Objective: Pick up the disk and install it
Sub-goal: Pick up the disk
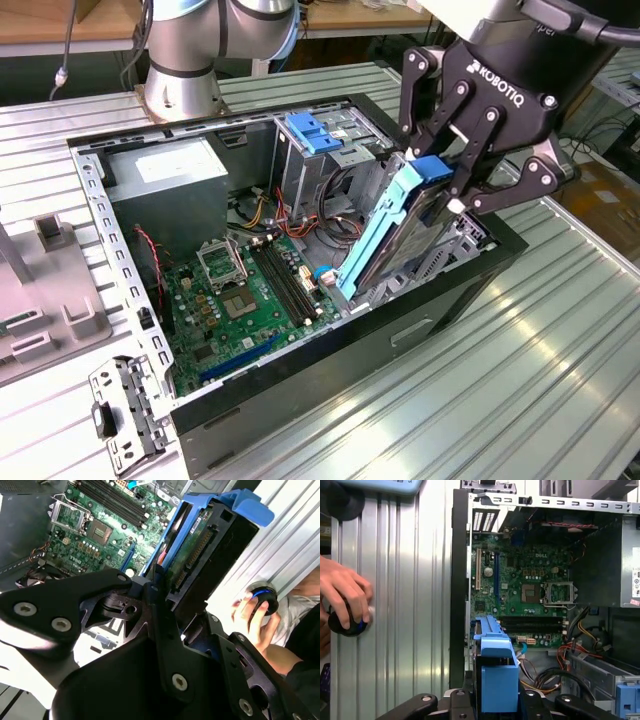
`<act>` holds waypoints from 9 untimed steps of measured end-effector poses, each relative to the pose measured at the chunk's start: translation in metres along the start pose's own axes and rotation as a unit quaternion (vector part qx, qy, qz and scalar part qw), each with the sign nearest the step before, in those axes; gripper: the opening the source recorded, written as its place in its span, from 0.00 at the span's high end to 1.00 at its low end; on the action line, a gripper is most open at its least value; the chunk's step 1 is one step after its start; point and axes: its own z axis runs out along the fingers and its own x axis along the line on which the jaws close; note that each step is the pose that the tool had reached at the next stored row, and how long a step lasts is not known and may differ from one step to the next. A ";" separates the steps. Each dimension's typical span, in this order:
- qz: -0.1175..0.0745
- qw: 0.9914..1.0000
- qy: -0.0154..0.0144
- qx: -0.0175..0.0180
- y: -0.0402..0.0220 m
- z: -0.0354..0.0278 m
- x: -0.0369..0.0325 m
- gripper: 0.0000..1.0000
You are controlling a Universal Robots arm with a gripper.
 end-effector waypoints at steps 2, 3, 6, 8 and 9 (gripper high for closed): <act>0.000 1.000 -0.003 0.000 -0.0007 -0.0020 -0.0001 0.64; 0.000 1.000 -0.005 0.000 -0.0010 -0.0037 -0.0002 0.64; 0.000 1.000 -0.011 0.000 -0.0020 -0.0086 -0.0005 0.64; 0.000 1.000 -0.013 0.000 -0.0022 -0.0107 -0.0007 0.64; 0.000 1.000 -0.014 0.000 -0.0022 -0.0120 -0.0007 0.64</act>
